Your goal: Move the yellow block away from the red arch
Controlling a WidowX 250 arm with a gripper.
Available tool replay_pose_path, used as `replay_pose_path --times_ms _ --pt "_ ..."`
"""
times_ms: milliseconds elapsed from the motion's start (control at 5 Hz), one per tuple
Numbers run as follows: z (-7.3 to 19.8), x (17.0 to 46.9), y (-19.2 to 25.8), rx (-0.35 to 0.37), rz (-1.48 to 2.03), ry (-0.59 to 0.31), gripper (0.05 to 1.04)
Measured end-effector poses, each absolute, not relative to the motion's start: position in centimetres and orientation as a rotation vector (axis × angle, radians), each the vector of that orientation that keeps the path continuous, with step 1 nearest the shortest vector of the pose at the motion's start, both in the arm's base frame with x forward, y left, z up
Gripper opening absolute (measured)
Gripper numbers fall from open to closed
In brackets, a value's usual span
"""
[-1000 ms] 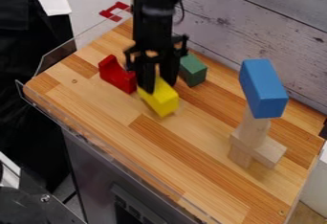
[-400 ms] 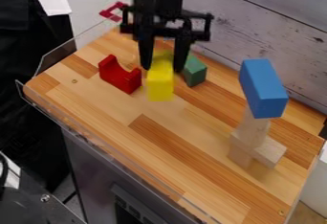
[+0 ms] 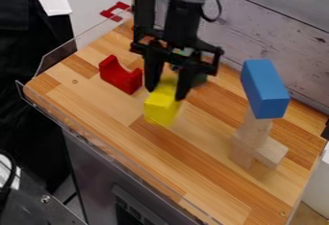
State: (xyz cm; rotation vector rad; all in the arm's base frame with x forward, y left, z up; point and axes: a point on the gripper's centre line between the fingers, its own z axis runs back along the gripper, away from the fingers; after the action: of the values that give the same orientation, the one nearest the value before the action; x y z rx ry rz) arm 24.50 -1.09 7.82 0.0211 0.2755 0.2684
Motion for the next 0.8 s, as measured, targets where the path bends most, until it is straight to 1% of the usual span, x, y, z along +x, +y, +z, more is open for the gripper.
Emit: replay_pose_path --times_ms 200,400,600,800 --pt "6.0 24.1 -1.1 0.088 0.271 0.299 0.510" --pt "4.5 23.8 -1.0 0.120 0.307 0.313 0.510" --pt "3.0 23.7 -1.2 0.121 0.310 0.343 0.510" --pt "2.4 23.7 -1.6 0.092 0.306 0.329 0.510"
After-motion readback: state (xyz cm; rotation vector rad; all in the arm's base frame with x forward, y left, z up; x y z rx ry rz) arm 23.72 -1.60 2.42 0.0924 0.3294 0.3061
